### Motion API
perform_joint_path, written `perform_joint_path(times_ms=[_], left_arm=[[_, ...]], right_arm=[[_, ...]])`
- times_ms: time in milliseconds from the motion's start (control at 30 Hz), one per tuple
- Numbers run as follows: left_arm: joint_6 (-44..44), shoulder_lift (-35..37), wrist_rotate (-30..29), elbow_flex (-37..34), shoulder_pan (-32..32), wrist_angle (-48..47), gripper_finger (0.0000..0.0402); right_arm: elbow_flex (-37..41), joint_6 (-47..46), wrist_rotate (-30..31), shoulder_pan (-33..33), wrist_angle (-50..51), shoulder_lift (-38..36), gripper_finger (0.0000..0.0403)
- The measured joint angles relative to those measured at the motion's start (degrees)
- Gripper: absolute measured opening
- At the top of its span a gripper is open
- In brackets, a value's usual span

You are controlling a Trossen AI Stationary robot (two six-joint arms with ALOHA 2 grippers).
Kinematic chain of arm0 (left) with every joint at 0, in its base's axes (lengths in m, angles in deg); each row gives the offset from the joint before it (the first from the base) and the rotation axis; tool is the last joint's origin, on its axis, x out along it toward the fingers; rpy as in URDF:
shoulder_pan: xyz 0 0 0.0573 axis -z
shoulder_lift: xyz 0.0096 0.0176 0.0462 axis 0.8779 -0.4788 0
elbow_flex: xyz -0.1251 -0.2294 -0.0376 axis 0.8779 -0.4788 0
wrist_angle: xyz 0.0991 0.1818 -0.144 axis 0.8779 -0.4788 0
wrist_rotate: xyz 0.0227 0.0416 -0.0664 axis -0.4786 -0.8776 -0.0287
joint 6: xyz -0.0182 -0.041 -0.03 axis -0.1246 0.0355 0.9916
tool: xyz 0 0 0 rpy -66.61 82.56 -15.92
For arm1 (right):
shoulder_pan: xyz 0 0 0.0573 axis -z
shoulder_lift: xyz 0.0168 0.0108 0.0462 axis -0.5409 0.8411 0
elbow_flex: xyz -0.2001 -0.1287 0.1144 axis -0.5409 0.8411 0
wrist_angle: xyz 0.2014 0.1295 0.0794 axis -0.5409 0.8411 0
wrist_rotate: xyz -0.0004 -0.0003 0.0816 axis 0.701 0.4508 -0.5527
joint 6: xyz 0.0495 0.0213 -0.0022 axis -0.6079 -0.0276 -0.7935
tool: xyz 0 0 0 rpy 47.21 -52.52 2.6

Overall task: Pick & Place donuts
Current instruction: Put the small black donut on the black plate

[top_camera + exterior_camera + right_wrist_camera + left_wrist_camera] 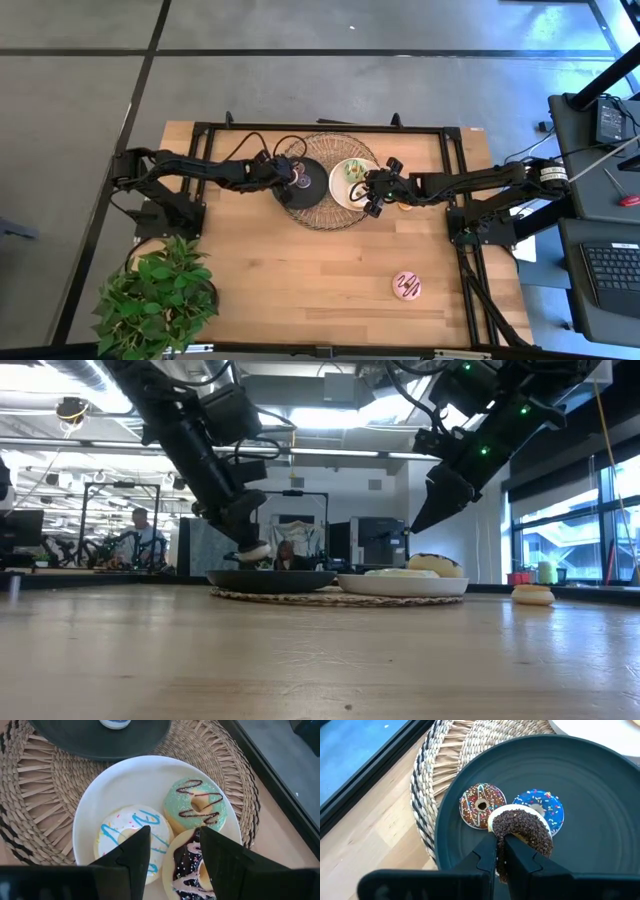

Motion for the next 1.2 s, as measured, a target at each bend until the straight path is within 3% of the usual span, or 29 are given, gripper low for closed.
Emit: perform_joint_path(times_ms=[300, 1200], left_arm=[[0.59, 0.00, -0.10, -5.97, 0.00, 8.48, 0.0022], [1.16, 0.00, 2.58, -6.29, -2.14, 7.72, 0.0022]], right_arm=[[0.00, 0.00, 0.00, 0.02, -0.02, 0.00, 0.0172], [0.00, 0.00, 0.02, 0.01, -0.04, 0.00, 0.0172]])
